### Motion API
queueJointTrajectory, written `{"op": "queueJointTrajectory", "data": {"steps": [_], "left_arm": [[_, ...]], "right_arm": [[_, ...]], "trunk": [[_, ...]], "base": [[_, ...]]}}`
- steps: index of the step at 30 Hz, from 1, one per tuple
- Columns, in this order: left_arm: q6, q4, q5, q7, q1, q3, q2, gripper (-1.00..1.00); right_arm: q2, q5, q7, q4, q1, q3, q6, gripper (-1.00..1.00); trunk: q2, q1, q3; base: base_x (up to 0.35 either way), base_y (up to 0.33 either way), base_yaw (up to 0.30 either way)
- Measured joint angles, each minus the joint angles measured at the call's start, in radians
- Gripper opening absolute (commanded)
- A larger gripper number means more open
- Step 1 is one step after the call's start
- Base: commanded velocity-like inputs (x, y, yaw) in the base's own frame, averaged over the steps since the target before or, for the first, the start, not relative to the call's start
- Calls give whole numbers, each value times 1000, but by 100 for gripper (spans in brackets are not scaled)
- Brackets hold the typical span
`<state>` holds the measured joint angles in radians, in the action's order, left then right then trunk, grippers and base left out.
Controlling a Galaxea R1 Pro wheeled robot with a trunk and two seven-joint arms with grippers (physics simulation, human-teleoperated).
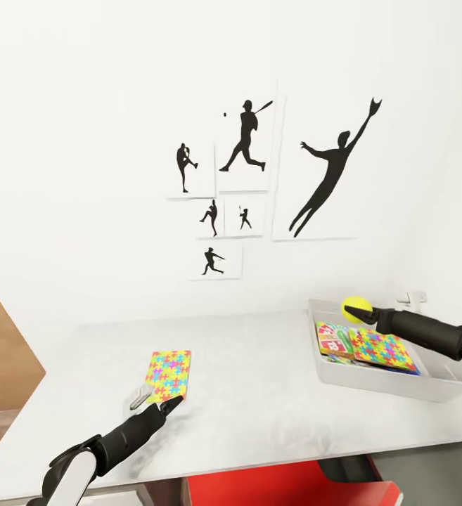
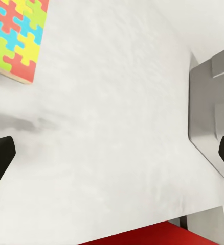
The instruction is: Put all the toys in the child's room - the three board games (two on the bed and one on the table), the two jigsaw puzzles on the table, and the tennis ball on the table - inside the toy box on the table in the child's room.
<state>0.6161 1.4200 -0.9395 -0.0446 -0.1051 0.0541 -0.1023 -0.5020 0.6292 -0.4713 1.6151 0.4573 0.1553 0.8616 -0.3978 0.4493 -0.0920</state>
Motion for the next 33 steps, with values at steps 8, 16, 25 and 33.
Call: {"op": "queueJointTrajectory", "data": {"steps": [8, 16, 25, 33], "left_arm": [[-1, 0, 1, 0, 0, 1, 0, 100], [-2, 0, 0, 0, 0, -1, 0, 100], [-3, 0, 1, 1, 0, -2, 0, 100], [-3, 0, 2, 1, 0, -1, 0, 100]], "right_arm": [[0, -1, 0, 0, -18, 1, -3, -100], [-1, -1, 0, 0, -24, 0, -9, -100], [0, -1, -4, 0, -24, 1, -9, -100], [0, 0, -25, 0, -24, 2, -8, -100]], "trunk": [[0, 0, 0], [0, 0, 0], [0, 0, 0], [0, 0, 0]], "base": [[0, -9, -5], [0, -115, -1], [0, -22, 0], [0, -4, 0]]}}
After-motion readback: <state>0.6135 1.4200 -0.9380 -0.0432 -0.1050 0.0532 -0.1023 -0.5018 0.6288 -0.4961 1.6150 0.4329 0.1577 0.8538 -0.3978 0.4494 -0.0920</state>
